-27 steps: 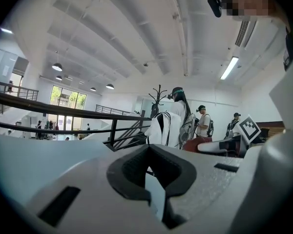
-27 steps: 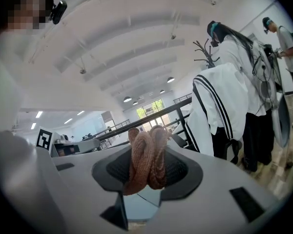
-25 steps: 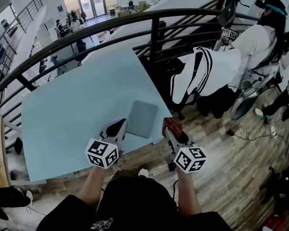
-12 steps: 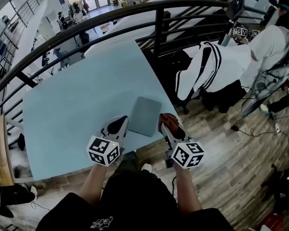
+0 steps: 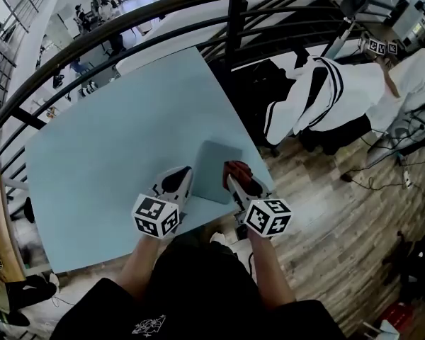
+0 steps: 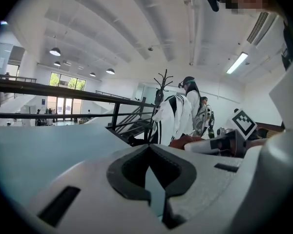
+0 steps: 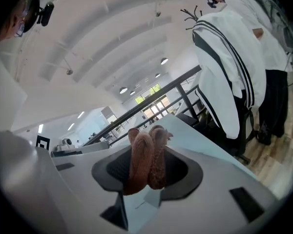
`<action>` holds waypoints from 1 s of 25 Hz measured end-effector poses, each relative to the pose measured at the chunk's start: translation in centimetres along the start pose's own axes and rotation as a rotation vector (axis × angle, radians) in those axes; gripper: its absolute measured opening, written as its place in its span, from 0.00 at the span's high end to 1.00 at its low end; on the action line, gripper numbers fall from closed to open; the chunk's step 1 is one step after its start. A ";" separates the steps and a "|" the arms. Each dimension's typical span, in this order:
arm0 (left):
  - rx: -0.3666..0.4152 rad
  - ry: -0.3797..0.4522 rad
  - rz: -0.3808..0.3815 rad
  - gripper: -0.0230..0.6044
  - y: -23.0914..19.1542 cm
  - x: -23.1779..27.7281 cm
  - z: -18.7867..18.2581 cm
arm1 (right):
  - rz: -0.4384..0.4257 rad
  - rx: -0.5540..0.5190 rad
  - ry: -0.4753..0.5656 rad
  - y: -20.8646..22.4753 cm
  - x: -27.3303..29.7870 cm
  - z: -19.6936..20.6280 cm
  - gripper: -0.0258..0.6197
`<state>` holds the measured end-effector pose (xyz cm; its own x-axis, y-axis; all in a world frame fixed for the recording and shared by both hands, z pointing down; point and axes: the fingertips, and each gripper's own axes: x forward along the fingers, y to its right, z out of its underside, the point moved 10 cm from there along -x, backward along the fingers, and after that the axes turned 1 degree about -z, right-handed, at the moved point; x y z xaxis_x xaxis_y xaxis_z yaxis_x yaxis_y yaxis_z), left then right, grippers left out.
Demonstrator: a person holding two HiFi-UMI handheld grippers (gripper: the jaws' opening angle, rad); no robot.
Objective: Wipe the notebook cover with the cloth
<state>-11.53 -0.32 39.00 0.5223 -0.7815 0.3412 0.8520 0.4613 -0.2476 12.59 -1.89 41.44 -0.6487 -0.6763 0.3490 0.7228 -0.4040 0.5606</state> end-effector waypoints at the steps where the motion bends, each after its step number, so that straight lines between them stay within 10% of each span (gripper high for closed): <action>1: -0.001 -0.016 0.000 0.95 -0.4 0.5 0.3 | 0.006 0.008 -0.012 0.3 0.8 0.1 0.73; 25: -0.093 -0.174 0.085 0.95 -8.0 10.9 4.6 | 0.093 0.322 -0.118 6.4 14.5 3.4 0.73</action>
<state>-12.50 -10.57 48.86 0.5973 -0.6536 0.4648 0.8019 0.4751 -0.3624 6.99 -12.21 52.67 -0.6206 -0.6178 0.4829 0.6797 -0.1167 0.7242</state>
